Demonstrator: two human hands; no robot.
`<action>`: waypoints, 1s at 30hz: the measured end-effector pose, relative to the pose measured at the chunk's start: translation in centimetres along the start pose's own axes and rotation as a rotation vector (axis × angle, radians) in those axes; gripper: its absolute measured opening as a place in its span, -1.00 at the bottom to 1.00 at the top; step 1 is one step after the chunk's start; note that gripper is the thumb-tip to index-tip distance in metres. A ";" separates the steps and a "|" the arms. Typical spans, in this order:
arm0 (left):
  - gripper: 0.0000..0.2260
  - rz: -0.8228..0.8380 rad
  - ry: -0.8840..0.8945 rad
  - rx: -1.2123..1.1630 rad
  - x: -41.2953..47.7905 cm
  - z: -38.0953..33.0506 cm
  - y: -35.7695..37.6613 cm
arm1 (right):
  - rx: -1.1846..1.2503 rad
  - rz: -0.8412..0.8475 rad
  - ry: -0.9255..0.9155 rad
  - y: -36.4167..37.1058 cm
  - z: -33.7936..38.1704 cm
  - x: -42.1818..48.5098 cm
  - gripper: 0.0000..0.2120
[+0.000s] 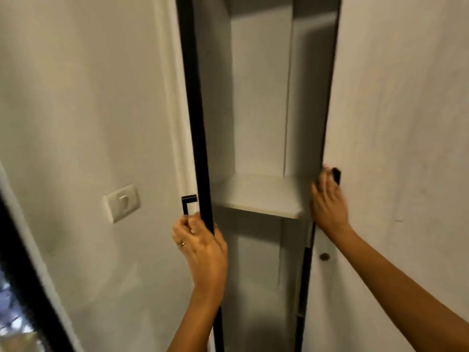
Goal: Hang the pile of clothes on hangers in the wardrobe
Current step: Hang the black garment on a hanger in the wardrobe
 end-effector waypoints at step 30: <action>-0.38 0.512 0.465 -0.425 1.9 -11.2 21.2 | 0.403 0.069 0.147 2.7 -7.2 0.1 -0.22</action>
Point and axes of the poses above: each hand's wrist, its own x-axis towards the middle knuckle, its own y-axis out of the palm, z = x × y, the point moved 1 cm from there along x, towards the middle knuckle, and after that the axes turned 6 degrees about -y, right-handed, at the moved point
